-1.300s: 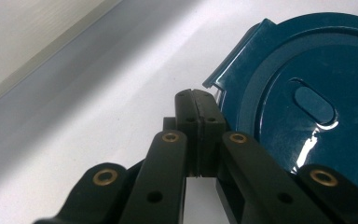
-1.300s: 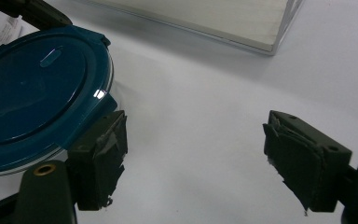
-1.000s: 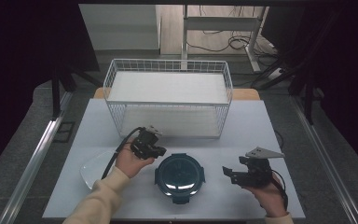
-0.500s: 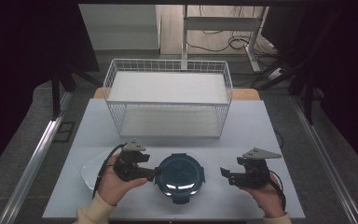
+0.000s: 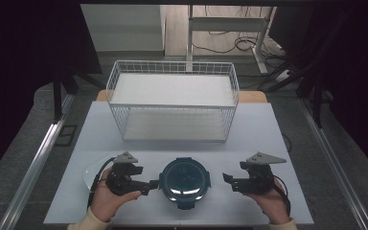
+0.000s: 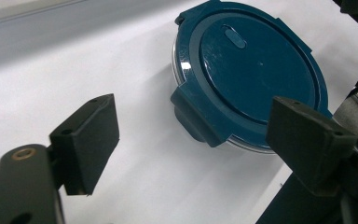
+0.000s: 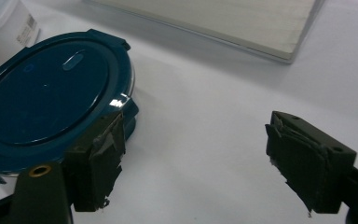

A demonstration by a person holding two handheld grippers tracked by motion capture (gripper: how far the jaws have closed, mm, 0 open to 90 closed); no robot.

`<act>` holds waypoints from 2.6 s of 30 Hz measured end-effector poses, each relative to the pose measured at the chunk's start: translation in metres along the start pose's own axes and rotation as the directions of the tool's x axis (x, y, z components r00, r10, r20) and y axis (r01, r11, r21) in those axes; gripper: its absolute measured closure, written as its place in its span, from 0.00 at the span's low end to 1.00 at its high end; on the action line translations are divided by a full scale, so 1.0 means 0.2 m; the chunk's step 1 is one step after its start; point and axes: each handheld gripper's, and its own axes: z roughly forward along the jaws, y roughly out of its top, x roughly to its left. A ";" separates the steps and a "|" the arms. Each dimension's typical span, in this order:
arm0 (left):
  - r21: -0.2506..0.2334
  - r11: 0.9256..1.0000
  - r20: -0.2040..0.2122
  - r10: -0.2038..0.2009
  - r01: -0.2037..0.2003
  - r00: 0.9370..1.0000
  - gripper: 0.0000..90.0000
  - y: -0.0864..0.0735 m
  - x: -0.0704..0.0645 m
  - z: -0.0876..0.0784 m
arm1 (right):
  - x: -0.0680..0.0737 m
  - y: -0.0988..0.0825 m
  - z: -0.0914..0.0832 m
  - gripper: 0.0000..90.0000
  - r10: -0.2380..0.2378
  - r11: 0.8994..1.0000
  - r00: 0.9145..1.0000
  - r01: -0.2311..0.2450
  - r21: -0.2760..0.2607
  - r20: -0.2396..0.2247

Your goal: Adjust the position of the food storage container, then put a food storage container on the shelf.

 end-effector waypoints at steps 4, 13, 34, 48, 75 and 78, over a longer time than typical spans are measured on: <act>-0.009 1.000 0.012 -0.011 0.011 1.000 0.16 0.00 0.00 0.00 | 0.01 0.00 0.01 0.21 -0.006 1.000 1.000 0.007 0.006 -0.011; -0.016 0.999 0.009 -0.034 0.034 0.999 0.16 -0.01 0.01 0.01 | 0.00 0.00 -0.01 0.21 0.005 1.000 1.000 -0.005 -0.012 -0.020; -0.056 0.988 0.077 -0.137 0.141 0.988 0.16 -0.03 0.05 0.09 | 0.04 0.00 0.05 0.18 0.072 0.997 0.986 -0.073 -0.001 -0.149; -0.023 0.976 0.153 -0.211 0.217 0.966 0.16 -0.04 0.07 0.19 | 0.10 0.00 0.14 0.14 0.157 0.988 0.958 -0.151 0.043 -0.242; 0.090 0.947 0.239 -0.321 0.308 0.917 0.13 -0.05 0.07 0.35 | 0.16 -0.07 0.35 0.12 0.370 0.927 0.865 -0.320 0.196 -0.338; 0.101 0.937 0.260 -0.349 0.335 0.900 0.13 -0.06 0.08 0.36 | 0.15 -0.07 0.36 0.15 0.395 0.917 0.857 -0.344 0.203 -0.331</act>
